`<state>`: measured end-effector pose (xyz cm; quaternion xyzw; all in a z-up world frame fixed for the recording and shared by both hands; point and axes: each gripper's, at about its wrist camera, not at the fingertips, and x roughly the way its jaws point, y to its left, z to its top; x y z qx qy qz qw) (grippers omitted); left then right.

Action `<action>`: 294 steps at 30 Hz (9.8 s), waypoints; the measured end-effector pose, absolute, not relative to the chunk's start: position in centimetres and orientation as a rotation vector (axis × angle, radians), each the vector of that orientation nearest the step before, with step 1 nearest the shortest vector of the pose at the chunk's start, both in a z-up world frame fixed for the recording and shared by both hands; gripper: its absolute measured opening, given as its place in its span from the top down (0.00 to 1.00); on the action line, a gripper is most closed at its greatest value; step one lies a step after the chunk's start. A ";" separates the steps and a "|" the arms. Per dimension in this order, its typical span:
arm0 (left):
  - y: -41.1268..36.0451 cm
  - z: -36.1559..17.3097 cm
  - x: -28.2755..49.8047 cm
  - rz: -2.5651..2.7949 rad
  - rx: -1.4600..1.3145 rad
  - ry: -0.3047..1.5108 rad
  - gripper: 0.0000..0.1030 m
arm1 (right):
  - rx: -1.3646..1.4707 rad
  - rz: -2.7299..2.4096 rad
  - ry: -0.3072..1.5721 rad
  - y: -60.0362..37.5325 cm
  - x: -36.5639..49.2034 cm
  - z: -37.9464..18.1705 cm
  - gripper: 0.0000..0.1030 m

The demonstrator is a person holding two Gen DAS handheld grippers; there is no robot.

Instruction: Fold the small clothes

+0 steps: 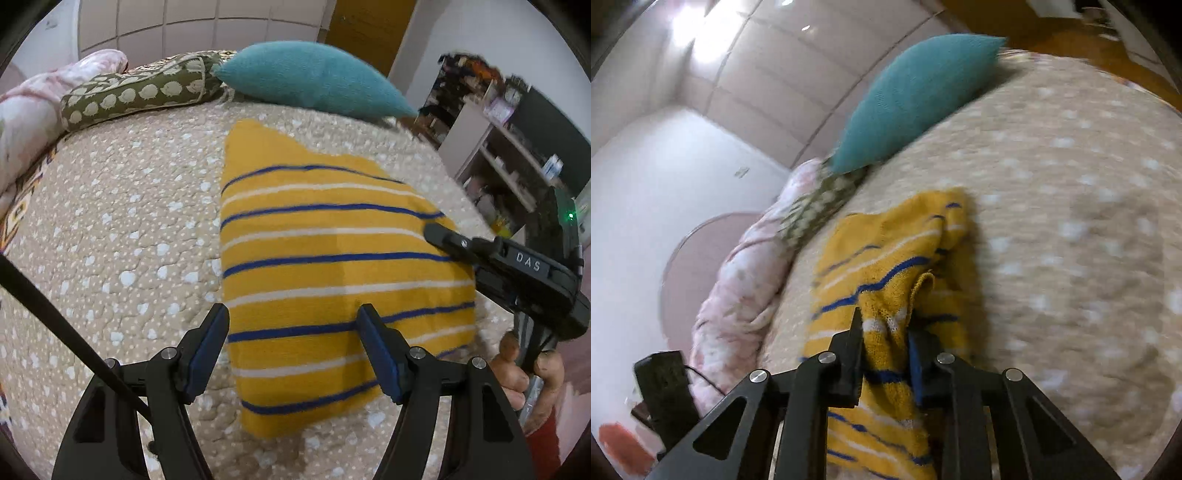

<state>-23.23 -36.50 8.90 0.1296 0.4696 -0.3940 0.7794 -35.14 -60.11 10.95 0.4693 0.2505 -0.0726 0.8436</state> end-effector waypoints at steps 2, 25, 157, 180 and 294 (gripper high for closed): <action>-37.3 7.7 -23.1 -0.833 0.306 1.044 0.32 | 1.006 -0.202 0.578 -60.4 -35.4 8.9 0.80; -39.2 9.0 -19.0 -0.793 0.274 1.038 0.34 | 0.659 -0.171 0.637 -59.0 -32.1 15.7 0.85; -21.8 14.8 -36.3 -0.521 0.161 0.380 0.00 | 0.712 -0.396 0.563 -56.4 -45.6 15.2 0.52; -21.9 9.4 -39.0 -0.623 0.222 0.765 0.00 | 0.401 -0.660 0.767 -41.9 -50.0 13.9 0.33; -22.8 5.9 -38.3 -0.698 0.233 0.966 0.00 | 0.302 -0.701 0.838 -40.5 -49.4 10.7 0.20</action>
